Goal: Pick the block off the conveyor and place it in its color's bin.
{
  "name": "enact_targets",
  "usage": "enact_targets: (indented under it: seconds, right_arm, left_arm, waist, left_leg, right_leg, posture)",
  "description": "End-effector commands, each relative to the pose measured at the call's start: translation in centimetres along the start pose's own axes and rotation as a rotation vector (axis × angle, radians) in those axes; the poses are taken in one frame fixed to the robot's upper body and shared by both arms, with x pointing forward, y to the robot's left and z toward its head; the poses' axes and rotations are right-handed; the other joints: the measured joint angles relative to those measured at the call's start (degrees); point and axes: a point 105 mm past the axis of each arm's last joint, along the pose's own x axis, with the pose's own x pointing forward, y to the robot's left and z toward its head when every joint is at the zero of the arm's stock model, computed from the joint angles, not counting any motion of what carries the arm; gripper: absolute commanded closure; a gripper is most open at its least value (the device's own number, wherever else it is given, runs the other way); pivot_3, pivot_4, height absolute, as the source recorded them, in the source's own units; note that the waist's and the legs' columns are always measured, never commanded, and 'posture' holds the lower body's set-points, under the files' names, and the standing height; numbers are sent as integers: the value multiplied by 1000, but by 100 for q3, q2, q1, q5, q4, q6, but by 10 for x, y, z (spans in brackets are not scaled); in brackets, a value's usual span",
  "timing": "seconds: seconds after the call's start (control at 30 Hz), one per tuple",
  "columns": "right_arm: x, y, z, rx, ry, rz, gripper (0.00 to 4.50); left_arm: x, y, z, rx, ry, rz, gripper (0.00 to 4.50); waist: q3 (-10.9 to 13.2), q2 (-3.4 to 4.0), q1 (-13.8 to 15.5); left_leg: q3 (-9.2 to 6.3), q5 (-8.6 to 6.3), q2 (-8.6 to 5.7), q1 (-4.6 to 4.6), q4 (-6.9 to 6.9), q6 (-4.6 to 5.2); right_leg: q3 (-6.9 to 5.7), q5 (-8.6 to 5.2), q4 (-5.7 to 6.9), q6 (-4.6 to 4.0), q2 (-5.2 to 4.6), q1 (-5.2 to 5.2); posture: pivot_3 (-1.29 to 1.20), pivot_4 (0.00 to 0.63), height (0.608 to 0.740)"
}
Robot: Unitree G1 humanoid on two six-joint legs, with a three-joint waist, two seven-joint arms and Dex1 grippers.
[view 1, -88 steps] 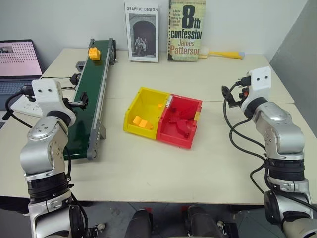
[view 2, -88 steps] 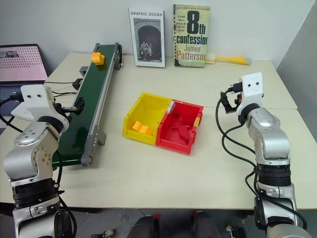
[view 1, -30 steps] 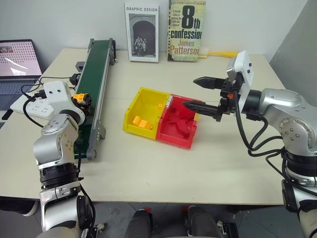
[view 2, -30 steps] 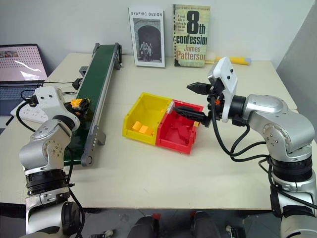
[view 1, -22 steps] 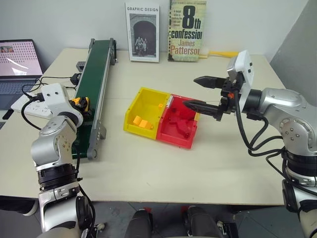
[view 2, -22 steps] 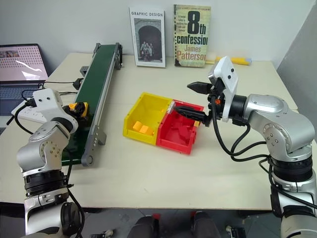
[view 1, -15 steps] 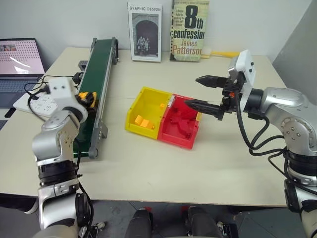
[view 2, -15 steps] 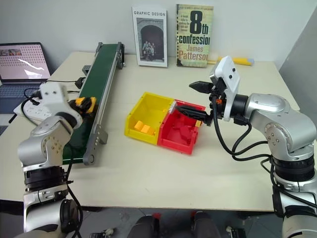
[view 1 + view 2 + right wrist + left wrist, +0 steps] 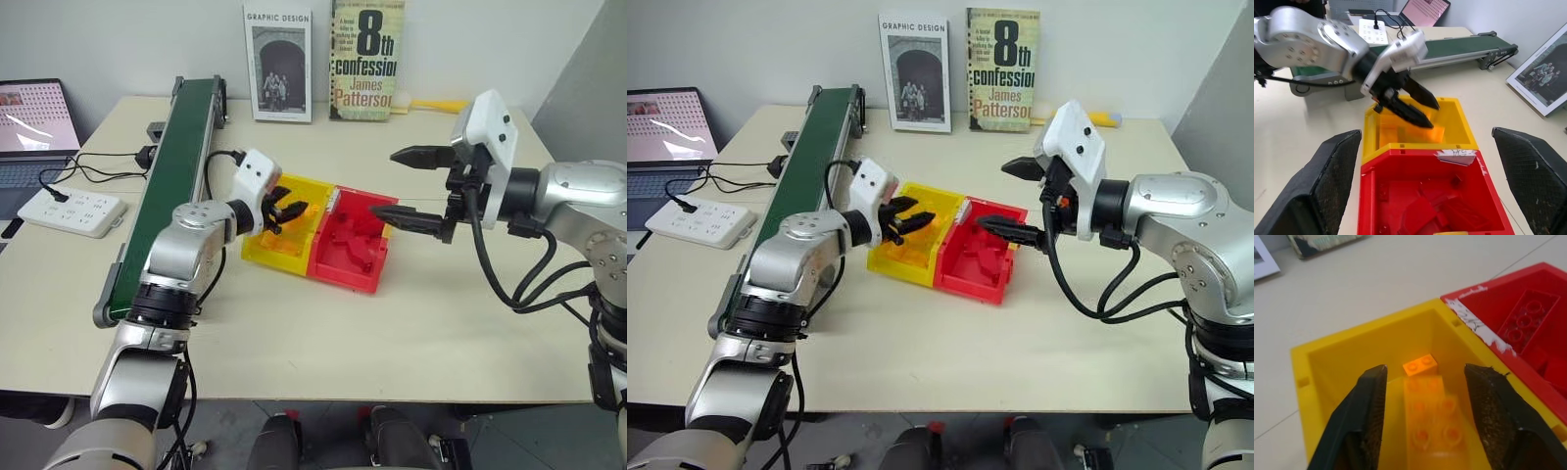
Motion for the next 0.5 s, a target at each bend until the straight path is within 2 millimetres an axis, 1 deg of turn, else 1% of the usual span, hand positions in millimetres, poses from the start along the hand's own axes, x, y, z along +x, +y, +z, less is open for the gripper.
enact_targets:
  seconds: [0.03,0.1,0.2,0.37,0.47,0.5]
  right_arm:
    - [-9,1,7,-29,-13,-43,0]
    - [-11,-2,3,-27,2,-64,0]
    - [-13,-10,-12,-37,53,-95,0]
    - [-18,-17,-30,-34,99,-86,0]
    - [-18,-24,-37,-26,107,-73,0]
    - [-18,-25,-38,-25,109,-72,0]
  left_arm:
    - [-1,4,31,85,-81,-24,903]
    - [-5,9,36,103,-90,-25,451]
    - [-21,21,43,161,-84,-12,37]
    - [-62,27,47,252,-30,-83,37]
    - [-89,30,40,279,30,-105,37]
    - [-94,30,39,284,45,-107,37]
  waist:
    - [0,0,8]
    - [0,0,8]
    - [0,0,7]
    - [2,3,-37]
    - [3,5,-30]
    - [3,5,-30]
  left_leg:
    - [0,0,0,-1,0,0]
    - [1,0,-2,-1,1,0]
    - [2,0,-2,-1,1,0]
    - [6,0,1,3,-1,1]
    - [6,0,4,3,-3,1]
    - [6,0,3,4,-2,1]
  right_leg:
    - [0,0,-1,0,0,0]
    - [1,0,-1,0,-1,0]
    - [2,0,-1,0,-2,0]
    - [8,0,2,0,4,-3]
    - [8,-1,0,0,6,-4]
    - [8,-1,2,0,5,-3]
  posture:
    - [0,150,740]
    - [0,150,740]
    - [0,150,740]
    - [0,150,740]
    - [0,150,740]
    - [0,150,740]
